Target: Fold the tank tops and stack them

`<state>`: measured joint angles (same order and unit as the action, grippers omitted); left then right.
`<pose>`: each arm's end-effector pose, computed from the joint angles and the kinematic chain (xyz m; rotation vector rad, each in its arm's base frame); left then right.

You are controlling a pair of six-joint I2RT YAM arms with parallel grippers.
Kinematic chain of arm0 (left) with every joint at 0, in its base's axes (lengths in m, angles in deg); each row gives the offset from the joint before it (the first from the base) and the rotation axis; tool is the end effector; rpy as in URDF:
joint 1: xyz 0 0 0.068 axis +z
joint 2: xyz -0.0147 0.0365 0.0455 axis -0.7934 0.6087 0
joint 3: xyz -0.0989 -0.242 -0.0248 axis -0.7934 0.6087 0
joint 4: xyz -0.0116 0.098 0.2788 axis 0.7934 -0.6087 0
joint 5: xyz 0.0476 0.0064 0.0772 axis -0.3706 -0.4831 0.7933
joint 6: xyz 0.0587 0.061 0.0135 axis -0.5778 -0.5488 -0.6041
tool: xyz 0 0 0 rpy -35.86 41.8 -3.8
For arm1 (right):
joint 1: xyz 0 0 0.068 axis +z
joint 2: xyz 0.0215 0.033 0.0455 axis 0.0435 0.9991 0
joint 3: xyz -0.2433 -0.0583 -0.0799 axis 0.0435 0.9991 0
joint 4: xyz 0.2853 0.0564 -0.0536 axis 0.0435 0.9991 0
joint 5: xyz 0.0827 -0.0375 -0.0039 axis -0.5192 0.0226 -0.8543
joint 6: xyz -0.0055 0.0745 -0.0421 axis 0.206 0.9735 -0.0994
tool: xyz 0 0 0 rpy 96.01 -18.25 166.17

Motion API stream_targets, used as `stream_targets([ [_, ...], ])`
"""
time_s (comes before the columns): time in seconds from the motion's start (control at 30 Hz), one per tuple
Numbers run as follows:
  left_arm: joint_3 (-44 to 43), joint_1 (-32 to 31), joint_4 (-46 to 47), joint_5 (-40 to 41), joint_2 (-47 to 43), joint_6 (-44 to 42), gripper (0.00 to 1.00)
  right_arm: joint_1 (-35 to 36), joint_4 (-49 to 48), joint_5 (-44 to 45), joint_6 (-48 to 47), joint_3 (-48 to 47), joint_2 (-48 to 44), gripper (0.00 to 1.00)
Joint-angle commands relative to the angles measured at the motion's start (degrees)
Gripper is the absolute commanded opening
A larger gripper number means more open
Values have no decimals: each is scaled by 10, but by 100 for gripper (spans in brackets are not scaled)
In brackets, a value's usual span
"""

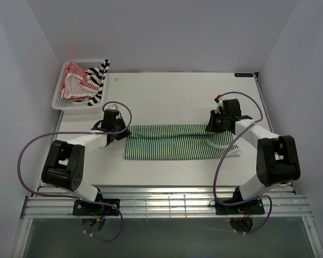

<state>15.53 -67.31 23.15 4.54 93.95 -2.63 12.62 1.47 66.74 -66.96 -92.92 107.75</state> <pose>0.3378 -0.0929 0.0947 -0.4354 2.4354 -0.4500 0.3677 0.0819 0.1336 -0.0917 2.4183 0.4230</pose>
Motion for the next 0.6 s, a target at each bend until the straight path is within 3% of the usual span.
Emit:
stream_targets([
  [0.0, -7, 0, -26, 0, -9, 6, 0, -3, -10, -10, 5, 14, -15, 13],
  [0.07, -19, 0, -48, -1, -2, 13, 3, -3, -10, -12, 10, 25, -16, 15],
  [0.13, -23, 0, -63, 2, -1, 17, 13, -3, -10, -11, 13, 34, -19, 17],
  [0.23, -24, 0, -77, 14, -16, 29, 15, -3, -9, -18, 17, 54, -33, 20],
  [0.3, -28, -1, -86, 16, -24, 31, 30, -3, -8, -27, 18, 71, -48, 34],
  [0.33, -31, -1, -99, 16, -30, 31, 43, -3, -5, -27, 20, 74, -53, 44],
  [0.37, -38, 0, -105, 16, -33, 32, 62, -3, 1, -22, 21, 74, -62, 63],
  [0.47, -57, 0, -125, 11, -52, 33, 79, -3, 26, -4, 22, 63, -88, 72],
  [0.57, -79, 0, -146, 12, -69, 38, 88, -3, 38, 11, 31, 40, -119, 81],
])
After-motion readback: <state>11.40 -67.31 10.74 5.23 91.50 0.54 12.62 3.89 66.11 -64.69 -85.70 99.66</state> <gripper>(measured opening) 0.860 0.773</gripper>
